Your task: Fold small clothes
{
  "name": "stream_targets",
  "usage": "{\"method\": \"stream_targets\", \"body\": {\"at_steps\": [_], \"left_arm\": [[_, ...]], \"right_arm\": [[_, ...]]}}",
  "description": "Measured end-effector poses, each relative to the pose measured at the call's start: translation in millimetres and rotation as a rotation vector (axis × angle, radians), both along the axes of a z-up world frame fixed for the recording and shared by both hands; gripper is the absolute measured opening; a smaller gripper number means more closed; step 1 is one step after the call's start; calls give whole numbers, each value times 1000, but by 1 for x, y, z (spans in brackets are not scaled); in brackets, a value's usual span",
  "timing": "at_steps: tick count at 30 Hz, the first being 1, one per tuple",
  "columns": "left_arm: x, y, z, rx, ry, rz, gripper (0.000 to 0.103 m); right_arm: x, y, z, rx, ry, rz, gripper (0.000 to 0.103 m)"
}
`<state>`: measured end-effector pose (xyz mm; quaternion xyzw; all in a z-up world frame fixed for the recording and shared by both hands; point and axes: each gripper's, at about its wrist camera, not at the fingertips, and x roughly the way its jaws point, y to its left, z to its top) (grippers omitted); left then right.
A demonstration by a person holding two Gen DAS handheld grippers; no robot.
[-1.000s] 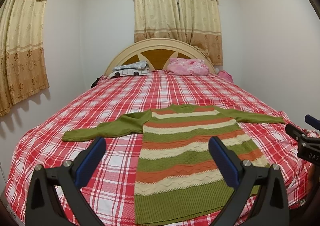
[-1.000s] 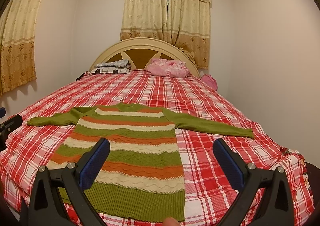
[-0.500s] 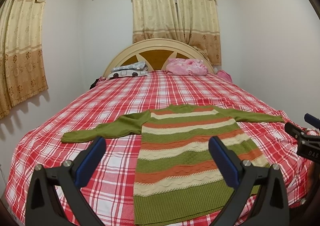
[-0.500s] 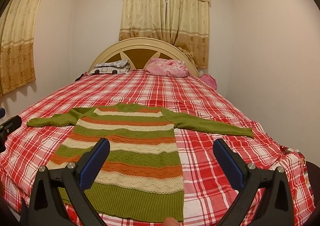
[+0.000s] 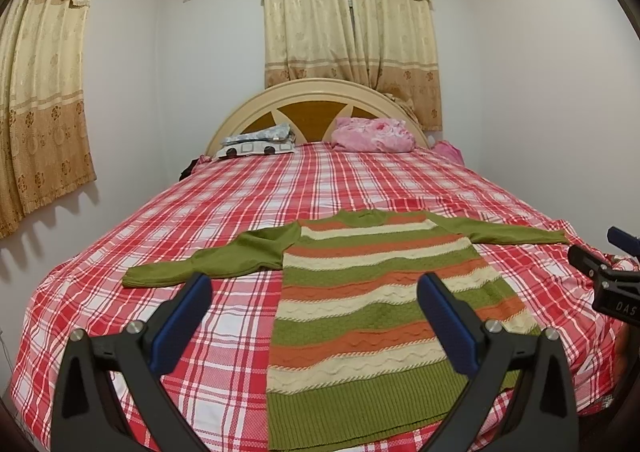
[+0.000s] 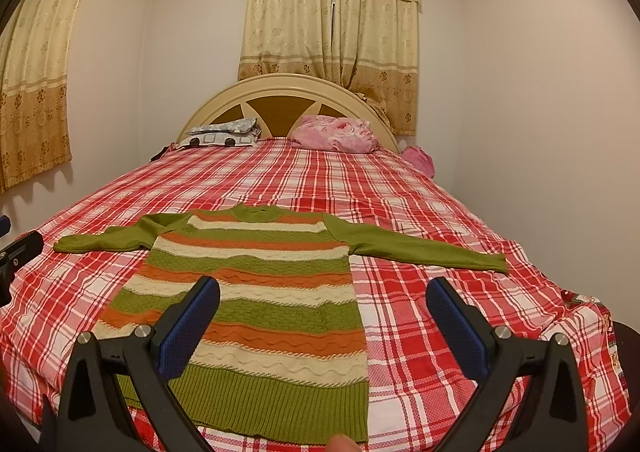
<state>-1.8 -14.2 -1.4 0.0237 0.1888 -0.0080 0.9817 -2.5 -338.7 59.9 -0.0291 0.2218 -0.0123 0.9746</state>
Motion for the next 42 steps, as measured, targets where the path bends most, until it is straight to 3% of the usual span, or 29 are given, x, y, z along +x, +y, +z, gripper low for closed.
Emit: {"method": "stream_targets", "body": {"at_steps": [15, 23, 42], "left_arm": [[6, -6, 0, 23, -6, -18, 103], [28, -19, -6, 67, -2, -54, 103], [114, -52, -21, 177, 37, -142, 103]], "right_arm": [[4, -5, -4, 6, 6, -11, 102], [17, -12, -15, 9, 40, -25, 102], [114, -76, -48, 21, 155, -138, 102]]}}
